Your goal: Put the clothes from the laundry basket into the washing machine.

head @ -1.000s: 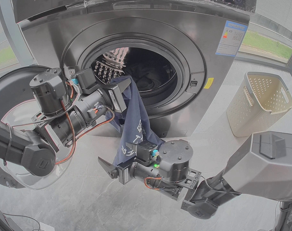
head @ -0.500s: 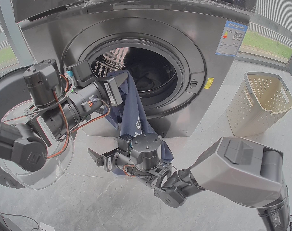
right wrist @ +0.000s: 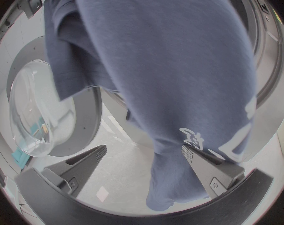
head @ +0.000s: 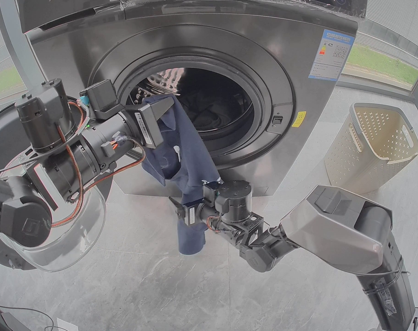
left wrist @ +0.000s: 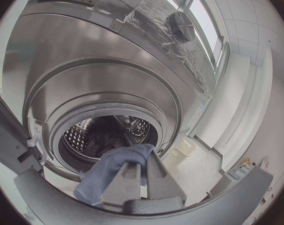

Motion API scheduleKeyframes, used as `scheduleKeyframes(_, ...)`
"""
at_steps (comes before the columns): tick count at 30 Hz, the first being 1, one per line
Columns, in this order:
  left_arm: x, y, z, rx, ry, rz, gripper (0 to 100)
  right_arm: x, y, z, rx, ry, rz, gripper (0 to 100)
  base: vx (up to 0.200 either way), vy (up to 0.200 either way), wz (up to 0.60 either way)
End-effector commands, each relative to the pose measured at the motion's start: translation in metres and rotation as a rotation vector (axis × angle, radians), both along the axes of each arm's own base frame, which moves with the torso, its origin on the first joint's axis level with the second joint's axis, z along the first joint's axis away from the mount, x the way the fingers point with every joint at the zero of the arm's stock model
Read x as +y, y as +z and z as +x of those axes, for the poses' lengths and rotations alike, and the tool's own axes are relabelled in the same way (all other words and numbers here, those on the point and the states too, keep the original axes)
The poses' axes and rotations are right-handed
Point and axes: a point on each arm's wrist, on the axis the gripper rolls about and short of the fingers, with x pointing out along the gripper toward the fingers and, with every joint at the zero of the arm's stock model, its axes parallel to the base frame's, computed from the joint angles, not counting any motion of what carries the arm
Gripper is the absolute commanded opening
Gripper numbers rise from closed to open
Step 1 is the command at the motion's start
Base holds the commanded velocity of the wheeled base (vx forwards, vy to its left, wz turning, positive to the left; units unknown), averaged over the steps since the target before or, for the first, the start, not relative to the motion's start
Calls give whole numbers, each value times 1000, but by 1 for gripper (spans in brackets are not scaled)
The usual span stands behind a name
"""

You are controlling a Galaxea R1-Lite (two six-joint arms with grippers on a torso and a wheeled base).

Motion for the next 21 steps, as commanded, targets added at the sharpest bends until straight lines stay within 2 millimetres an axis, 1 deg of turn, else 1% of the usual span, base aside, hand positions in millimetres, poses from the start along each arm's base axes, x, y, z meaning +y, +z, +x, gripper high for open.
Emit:
scheduleKeyframes(1,5,4,-7,-9,2,-6,0,-29,12,15,-15,-67,-7,100,0,0,0)
scheduleKeyframes(5,6,6,-9,-16,5,-10,0,-39,16,18,-14,-92,-12,100,0,0,0)
scheduleKeyframes(9,9,7,-13,-16,3,-12,0,-52,19,27,-24,-124,-18,100,0,0,0)
scheduleKeyframes(10,9,7,-14,-18,3,-13,0,-52,19,27,-24,-126,-16,100,0,0,0)
scheduleKeyframes(15,12,1,-18,1,3,-2,0,-68,16,37,-18,-176,-24,100,0,0,0)
scheduleKeyframes(18,13,3,-18,-4,6,-6,0,-73,12,34,-12,-190,-30,100,0,0,0)
scheduleKeyframes(21,15,5,-16,-10,15,-10,0,-74,6,24,-1,-181,-41,100,0,0,0)
